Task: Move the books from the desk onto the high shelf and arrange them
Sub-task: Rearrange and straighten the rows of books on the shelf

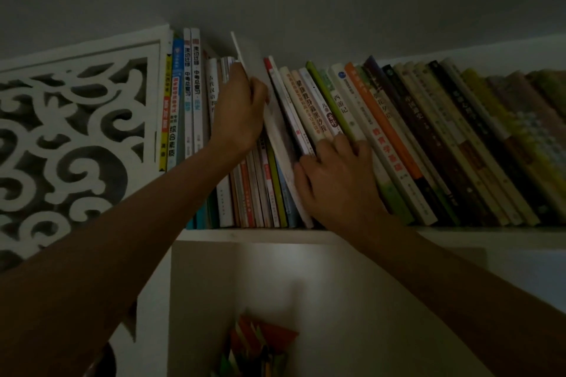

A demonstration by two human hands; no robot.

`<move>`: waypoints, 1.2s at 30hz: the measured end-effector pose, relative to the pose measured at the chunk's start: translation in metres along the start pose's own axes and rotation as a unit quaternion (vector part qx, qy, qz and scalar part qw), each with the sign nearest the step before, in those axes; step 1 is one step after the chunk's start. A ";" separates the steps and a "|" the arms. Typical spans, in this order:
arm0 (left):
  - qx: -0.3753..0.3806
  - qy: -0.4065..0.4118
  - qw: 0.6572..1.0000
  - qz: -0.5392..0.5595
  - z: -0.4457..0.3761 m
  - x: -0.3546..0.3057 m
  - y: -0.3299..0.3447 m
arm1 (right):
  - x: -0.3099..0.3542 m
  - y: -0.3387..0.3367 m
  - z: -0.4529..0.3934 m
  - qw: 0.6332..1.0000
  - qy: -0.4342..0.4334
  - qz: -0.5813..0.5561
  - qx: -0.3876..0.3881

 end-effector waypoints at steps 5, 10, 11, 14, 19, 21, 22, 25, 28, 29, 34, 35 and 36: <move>-0.066 -0.012 0.998 0.014 0.004 -0.010 -0.008 | -0.001 0.005 -0.005 1.000 -0.012 -0.003 -0.001; -0.036 -0.060 0.997 -0.030 0.012 -0.018 0.007 | -0.021 0.011 -0.022 0.996 0.020 -0.067 0.046; -0.036 -0.065 0.997 -0.031 0.012 -0.017 0.007 | -0.024 0.012 -0.022 0.996 0.014 -0.069 0.051; -0.036 -0.085 0.995 -0.038 0.012 -0.011 0.002 | -0.026 0.018 -0.022 0.997 -0.016 -0.043 0.056; -0.028 -0.092 0.993 -0.062 0.009 -0.009 0.001 | -0.029 0.020 -0.027 0.998 -0.029 -0.013 0.053; -0.026 -0.086 0.992 -0.085 0.006 -0.010 0.004 | -0.032 0.021 -0.027 0.998 -0.038 -0.017 0.051; -0.024 -0.084 0.992 -0.090 0.004 -0.010 0.005 | -0.033 0.021 -0.027 0.998 -0.039 -0.021 0.051; -0.001 -0.090 0.990 -0.111 0.001 -0.008 0.008 | -0.037 0.021 -0.027 0.998 -0.037 -0.027 0.042; 0.006 -0.115 0.975 -0.189 -0.002 -0.006 0.019 | -0.039 0.021 -0.026 0.998 -0.035 -0.025 0.047; -0.012 -0.109 0.964 -0.243 -0.001 -0.006 0.024 | -0.040 0.021 -0.027 0.998 -0.035 -0.022 0.048; -0.098 -0.005 0.908 -0.408 0.006 0.004 0.044 | -0.037 0.022 -0.027 0.998 -0.018 -0.022 0.055; -0.111 0.013 0.907 -0.407 0.006 0.008 0.047 | -0.036 0.022 -0.027 0.998 -0.016 -0.022 0.052; -0.131 0.028 0.910 -0.392 0.006 0.011 0.050 | -0.034 0.022 -0.027 0.999 -0.013 -0.020 0.049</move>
Point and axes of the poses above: each hand's wrist, its own z-axis away from the middle knuckle, its own y-axis out of the palm, x = y × z, the point moved 2 cm from there along -z, towards the middle knuckle
